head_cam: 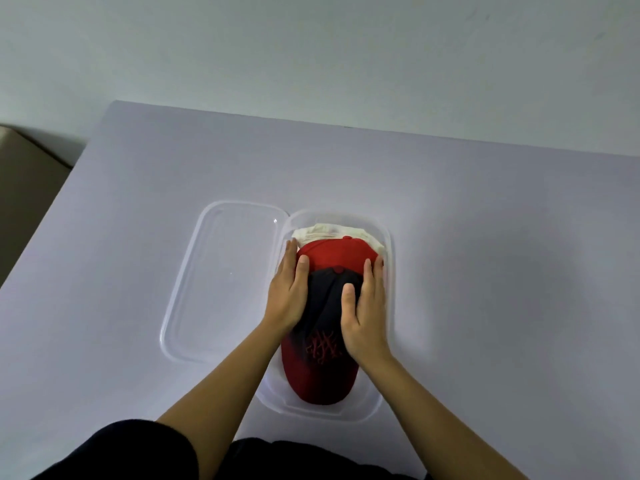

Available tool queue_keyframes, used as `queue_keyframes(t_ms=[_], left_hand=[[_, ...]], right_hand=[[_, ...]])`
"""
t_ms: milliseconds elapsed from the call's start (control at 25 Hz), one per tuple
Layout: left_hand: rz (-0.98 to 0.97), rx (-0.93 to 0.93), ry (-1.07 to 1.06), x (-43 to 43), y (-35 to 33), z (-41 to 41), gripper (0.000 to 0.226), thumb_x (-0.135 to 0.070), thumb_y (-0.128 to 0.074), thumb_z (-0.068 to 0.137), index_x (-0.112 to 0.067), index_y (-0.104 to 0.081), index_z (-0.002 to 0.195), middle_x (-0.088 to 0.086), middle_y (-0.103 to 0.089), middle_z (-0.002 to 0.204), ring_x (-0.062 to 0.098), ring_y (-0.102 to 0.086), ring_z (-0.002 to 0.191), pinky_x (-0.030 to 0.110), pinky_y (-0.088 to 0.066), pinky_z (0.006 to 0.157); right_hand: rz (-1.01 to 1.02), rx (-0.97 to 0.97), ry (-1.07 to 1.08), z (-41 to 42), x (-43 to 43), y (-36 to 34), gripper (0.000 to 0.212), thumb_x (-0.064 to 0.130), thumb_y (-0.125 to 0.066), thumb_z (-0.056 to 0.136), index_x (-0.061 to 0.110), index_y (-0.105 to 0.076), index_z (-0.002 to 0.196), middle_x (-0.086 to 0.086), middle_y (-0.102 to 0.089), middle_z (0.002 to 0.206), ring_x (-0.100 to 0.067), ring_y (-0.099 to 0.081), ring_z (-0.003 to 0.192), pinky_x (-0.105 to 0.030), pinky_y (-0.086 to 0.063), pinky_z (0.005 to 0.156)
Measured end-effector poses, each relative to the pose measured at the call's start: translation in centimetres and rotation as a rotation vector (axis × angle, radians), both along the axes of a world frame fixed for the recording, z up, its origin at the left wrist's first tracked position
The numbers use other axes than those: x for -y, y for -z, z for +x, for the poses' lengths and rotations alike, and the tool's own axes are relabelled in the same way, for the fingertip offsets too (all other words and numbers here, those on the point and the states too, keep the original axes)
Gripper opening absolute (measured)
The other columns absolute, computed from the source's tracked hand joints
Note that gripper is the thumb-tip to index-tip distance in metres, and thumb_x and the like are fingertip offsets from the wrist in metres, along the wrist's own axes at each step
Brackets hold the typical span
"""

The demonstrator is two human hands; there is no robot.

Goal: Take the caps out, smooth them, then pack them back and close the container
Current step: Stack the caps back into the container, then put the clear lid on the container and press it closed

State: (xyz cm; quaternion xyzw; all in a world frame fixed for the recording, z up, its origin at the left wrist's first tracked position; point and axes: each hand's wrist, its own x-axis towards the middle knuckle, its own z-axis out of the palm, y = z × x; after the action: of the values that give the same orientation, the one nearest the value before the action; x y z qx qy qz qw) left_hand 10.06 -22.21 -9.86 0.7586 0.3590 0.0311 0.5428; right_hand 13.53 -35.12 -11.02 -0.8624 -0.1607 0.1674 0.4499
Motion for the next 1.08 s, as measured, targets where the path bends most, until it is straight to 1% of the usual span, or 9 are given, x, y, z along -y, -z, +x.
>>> queue_keyframes(t_ms=[240,400,520,640,720,800,880,960,1080], left_hand=[[0.051,0.011,0.001,0.6,1.7,0.7,0.048,-0.034,-0.018,0.103,-0.030,-0.012,0.150,-0.010,-0.015,0.159,0.009,-0.017,0.145,0.027,-0.015,0.117],[0.084,0.062,0.012,-0.4,1.4,1.1,0.053,-0.021,-0.029,0.101,-0.023,-0.012,0.151,-0.007,-0.010,0.160,0.008,-0.010,0.146,0.024,-0.010,0.116],[0.103,0.044,0.009,-1.2,0.9,2.2,0.051,-0.022,-0.027,0.100,-0.015,-0.017,0.150,0.001,-0.024,0.157,0.016,-0.023,0.143,0.030,-0.020,0.117],[0.394,-0.118,0.132,-3.0,0.2,5.1,0.040,-0.009,-0.032,0.097,0.000,-0.038,0.136,0.020,-0.042,0.141,0.033,-0.043,0.128,0.032,-0.035,0.102],[0.554,-0.303,0.246,-4.5,-0.6,7.4,0.033,-0.001,-0.037,0.091,0.001,-0.055,0.119,0.021,-0.057,0.123,0.036,-0.053,0.113,0.032,-0.040,0.084],[0.568,-0.380,0.327,-5.5,-1.0,8.9,0.031,-0.002,-0.040,0.090,-0.004,-0.061,0.113,0.017,-0.063,0.116,0.034,-0.057,0.108,0.031,-0.041,0.078],[0.561,-0.395,0.371,-5.8,-1.1,9.0,0.029,-0.008,-0.042,0.092,-0.007,-0.061,0.113,0.016,-0.064,0.116,0.033,-0.057,0.107,0.030,-0.041,0.080],[0.510,-0.295,0.312,-5.5,-1.6,7.9,0.029,-0.016,-0.046,0.093,-0.008,-0.059,0.118,0.015,-0.063,0.119,0.031,-0.058,0.108,0.032,-0.043,0.086],[0.473,0.100,0.075,-5.7,-2.9,4.2,0.037,-0.016,-0.055,0.091,-0.008,-0.053,0.127,0.013,-0.059,0.125,0.024,-0.060,0.108,0.034,-0.046,0.092]], right_hand=[[-0.108,0.050,0.015,1.0,-1.9,1.5,0.077,0.059,-0.015,0.085,0.019,0.003,0.148,0.002,0.004,0.158,-0.007,0.009,0.144,-0.041,-0.003,0.120],[-0.151,0.171,-0.059,0.5,-1.0,1.1,0.082,0.060,-0.031,0.085,0.022,0.005,0.148,0.004,0.011,0.157,-0.009,0.015,0.144,-0.025,0.013,0.115],[-0.170,0.184,-0.031,-0.2,-1.0,1.1,0.081,0.060,-0.034,0.085,0.025,0.003,0.148,0.005,0.014,0.155,-0.009,0.017,0.144,-0.027,0.012,0.115],[-0.169,0.173,-0.015,-0.3,-1.1,1.5,0.082,0.063,-0.033,0.085,0.024,0.000,0.148,0.005,0.013,0.155,-0.010,0.014,0.144,-0.033,0.006,0.116],[-0.161,0.170,-0.032,-0.3,-1.0,1.7,0.085,0.065,-0.035,0.083,0.023,-0.001,0.149,0.005,0.013,0.155,-0.011,0.013,0.145,-0.033,0.005,0.116],[-0.156,0.148,-0.037,-0.3,-1.0,1.8,0.089,0.067,-0.038,0.080,0.024,0.000,0.148,0.006,0.014,0.155,-0.011,0.013,0.144,-0.034,0.005,0.116],[-0.174,0.129,-0.048,-0.2,-1.3,1.6,0.091,0.068,-0.040,0.080,0.024,0.002,0.148,0.006,0.016,0.155,-0.012,0.015,0.144,-0.035,0.004,0.116],[-0.222,0.161,-0.081,-0.3,-1.2,0.9,0.093,0.068,-0.038,0.081,0.022,0.006,0.148,0.003,0.018,0.155,-0.013,0.018,0.144,-0.034,0.008,0.116],[-0.246,0.256,-0.117,-0.7,0.8,-0.1,0.080,0.060,-0.034,0.089,0.023,0.007,0.147,0.004,0.018,0.155,-0.012,0.020,0.143,-0.024,0.014,0.114]])
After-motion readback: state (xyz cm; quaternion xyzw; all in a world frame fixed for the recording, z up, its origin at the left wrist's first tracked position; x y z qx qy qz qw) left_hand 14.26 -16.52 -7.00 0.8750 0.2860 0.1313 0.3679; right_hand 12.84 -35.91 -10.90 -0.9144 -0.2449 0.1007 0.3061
